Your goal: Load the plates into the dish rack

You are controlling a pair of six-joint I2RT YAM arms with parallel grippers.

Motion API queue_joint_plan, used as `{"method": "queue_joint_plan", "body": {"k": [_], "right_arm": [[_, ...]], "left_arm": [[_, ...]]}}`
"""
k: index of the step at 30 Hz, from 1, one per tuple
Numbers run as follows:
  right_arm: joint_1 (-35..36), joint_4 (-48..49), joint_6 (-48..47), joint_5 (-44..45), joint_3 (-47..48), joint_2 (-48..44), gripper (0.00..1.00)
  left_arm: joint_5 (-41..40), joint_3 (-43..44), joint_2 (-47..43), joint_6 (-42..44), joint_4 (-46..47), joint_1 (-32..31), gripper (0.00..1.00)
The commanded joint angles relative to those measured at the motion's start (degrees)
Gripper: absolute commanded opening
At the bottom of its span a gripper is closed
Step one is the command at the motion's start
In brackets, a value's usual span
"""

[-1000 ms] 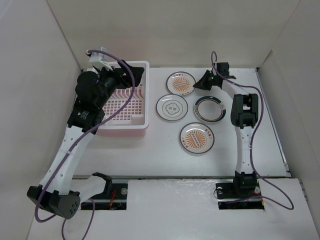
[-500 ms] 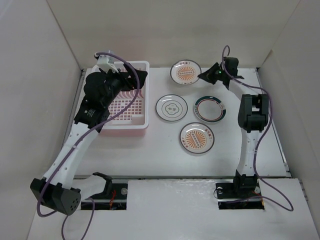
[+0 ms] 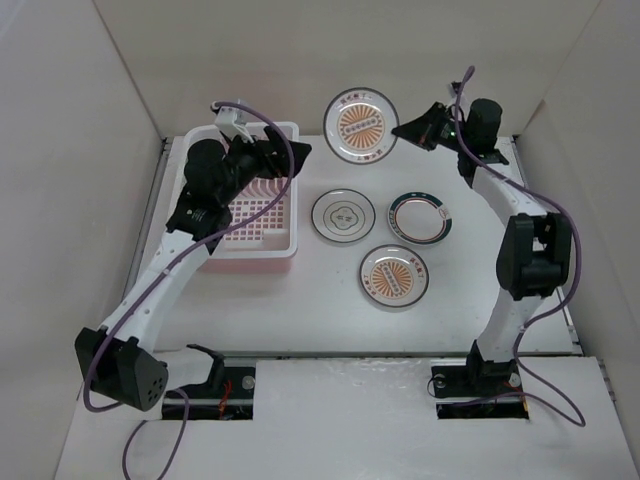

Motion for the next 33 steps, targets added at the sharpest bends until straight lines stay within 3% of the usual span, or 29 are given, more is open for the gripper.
{"method": "queue_joint_plan", "body": {"k": [1,9,26,28,30,31,33], "right_arm": [[3.22,10.7,-1.07,-8.09,-3.61,-2.33,0.0],[6.39,13.18,-0.98,-9.77,-7.57,-8.56,0.0],[8.67,13.18,-2.56,-10.82,-9.33,-13.75,0.0],[9.29,13.18,-2.56,-11.34,-9.33,-13.76,0.0],[9.29,13.18,-2.56,-11.35,-9.33,-13.76,0.0],[9.29,13.18,-2.56,-11.35,-9.33,-13.76,0.0],[9.82,13.18,-2.56,-11.87,-9.33,-13.76,0.0]], "left_arm": [[4.33,-0.68,1.71,0.72,7.67,-0.93,1.0],[0.48,0.46,6.46,2.65,7.61,-3.92,1.0],[-4.19,-0.07,5.41,4.94,6.46,-3.92,1.0],[-3.32,-0.07,5.41,4.25,7.51,-3.92,0.95],[-1.64,-0.6,5.41,3.63,9.27,-3.92,0.81],[-0.59,-0.6,5.41,3.62,9.88,-3.92,0.67],[-0.06,-1.12,5.41,3.01,11.03,-3.92,0.47]]}}
